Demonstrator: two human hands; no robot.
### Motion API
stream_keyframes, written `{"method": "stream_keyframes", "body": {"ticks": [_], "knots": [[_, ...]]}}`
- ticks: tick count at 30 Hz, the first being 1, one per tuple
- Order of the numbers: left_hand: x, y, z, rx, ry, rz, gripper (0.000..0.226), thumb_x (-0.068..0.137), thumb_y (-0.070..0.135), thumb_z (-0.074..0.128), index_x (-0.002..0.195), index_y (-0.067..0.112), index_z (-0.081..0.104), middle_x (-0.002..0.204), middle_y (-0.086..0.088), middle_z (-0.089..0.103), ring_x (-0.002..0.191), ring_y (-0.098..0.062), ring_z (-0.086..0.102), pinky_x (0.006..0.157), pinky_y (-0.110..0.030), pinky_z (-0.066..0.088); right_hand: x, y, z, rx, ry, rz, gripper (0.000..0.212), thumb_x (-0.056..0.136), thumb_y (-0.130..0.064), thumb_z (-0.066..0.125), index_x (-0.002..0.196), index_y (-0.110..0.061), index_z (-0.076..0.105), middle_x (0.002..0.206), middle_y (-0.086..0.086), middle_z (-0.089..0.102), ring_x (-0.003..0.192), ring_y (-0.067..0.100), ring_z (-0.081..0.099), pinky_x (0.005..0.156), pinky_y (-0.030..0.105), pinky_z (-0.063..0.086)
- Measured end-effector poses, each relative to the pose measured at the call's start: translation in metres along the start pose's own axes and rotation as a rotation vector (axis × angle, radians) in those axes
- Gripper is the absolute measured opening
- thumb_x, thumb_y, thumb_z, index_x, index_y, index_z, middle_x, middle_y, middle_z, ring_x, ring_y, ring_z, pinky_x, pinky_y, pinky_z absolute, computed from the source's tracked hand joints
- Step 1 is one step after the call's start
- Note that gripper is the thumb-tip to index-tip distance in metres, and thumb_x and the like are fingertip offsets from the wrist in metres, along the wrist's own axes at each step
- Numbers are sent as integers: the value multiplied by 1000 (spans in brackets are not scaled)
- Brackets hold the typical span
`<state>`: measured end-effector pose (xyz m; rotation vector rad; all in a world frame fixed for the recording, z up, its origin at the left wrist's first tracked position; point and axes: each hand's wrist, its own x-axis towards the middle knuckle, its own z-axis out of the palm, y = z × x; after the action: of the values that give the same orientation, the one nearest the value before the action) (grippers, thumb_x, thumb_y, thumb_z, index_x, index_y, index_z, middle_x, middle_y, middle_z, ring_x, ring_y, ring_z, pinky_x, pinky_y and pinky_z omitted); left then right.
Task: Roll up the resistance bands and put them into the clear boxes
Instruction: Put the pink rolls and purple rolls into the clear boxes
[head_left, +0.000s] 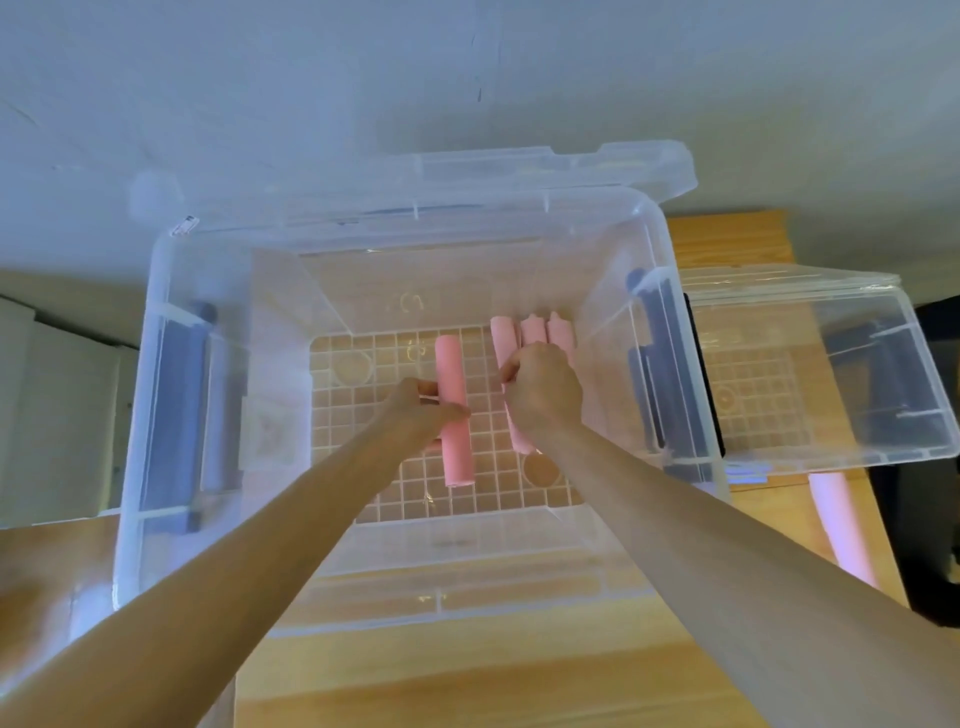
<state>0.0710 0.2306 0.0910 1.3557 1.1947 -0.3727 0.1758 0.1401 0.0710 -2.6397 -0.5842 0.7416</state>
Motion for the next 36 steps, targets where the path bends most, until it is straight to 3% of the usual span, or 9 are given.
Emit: {"method": "stream_keyframes", "body": {"ticks": [6, 11, 13, 16, 22, 26, 29, 32, 36], "knots": [[7, -7, -6, -2, -2, 6, 54, 89, 9, 71, 136, 9, 44, 126, -9, 61, 100, -22, 64, 64, -20, 51, 3, 0, 6, -174, 29, -15, 29, 97, -1, 52, 119, -11, 67, 129, 10, 53, 121, 29, 48, 72, 31, 36], [15, -10, -2, 28, 29, 21, 48, 93, 7, 65, 135, 9, 42, 126, -9, 58, 110, -28, 61, 89, -37, 54, 6, 2, 4, -76, -56, 24, 31, 99, -3, 48, 122, -13, 66, 129, 4, 60, 119, 25, 54, 73, 28, 37], [19, -7, 2, 40, 43, 37, 47, 92, 7, 64, 135, 9, 43, 123, -9, 58, 109, -29, 61, 95, -42, 53, 5, 0, 0, -55, -99, 50, 31, 100, -3, 45, 121, -12, 66, 125, 4, 61, 106, 24, 56, 73, 28, 38], [28, 2, 7, 35, 67, 59, 49, 91, 5, 66, 135, 7, 45, 116, -9, 58, 106, -29, 62, 95, -44, 53, 2, -4, -6, -9, -170, 75, 30, 100, -4, 43, 118, -11, 67, 115, 5, 64, 88, 21, 51, 72, 31, 41], [54, 12, 19, 129, 157, 56, 53, 86, 4, 69, 134, 3, 45, 116, -14, 61, 102, -34, 65, 89, -49, 56, -8, -6, -14, 96, -283, 37, 24, 98, -7, 49, 115, -2, 65, 110, 13, 67, 98, 30, 64, 89, 40, 54], [65, 10, 30, 112, 171, 54, 48, 81, 3, 72, 123, 0, 49, 114, -16, 64, 97, -35, 67, 83, -50, 59, -10, -4, -17, 137, -330, 27, 20, 97, -10, 52, 106, 2, 65, 97, 15, 66, 94, 32, 66, 82, 39, 56], [65, 10, 36, 114, 190, 69, 42, 80, 0, 71, 110, 8, 42, 105, -13, 59, 98, -36, 65, 82, -51, 58, -13, -1, -15, 39, -351, 12, 18, 99, -19, 52, 91, -6, 61, 81, 5, 58, 83, 27, 61, 72, 33, 51], [65, 9, 39, 144, 189, 101, 43, 81, 0, 69, 114, 7, 42, 103, -11, 57, 98, -35, 64, 82, -51, 58, -16, 3, -13, -56, -372, 21, 12, 99, -17, 49, 90, -12, 56, 82, 2, 56, 81, 24, 56, 63, 29, 40], [65, 8, 40, 179, 183, 128, 47, 83, 3, 69, 123, 4, 43, 107, -11, 58, 98, -33, 64, 82, -49, 58, -17, 4, -14, -74, -371, 19, 7, 98, -16, 50, 94, -12, 55, 86, 3, 56, 82, 24, 55, 66, 30, 40]]}}
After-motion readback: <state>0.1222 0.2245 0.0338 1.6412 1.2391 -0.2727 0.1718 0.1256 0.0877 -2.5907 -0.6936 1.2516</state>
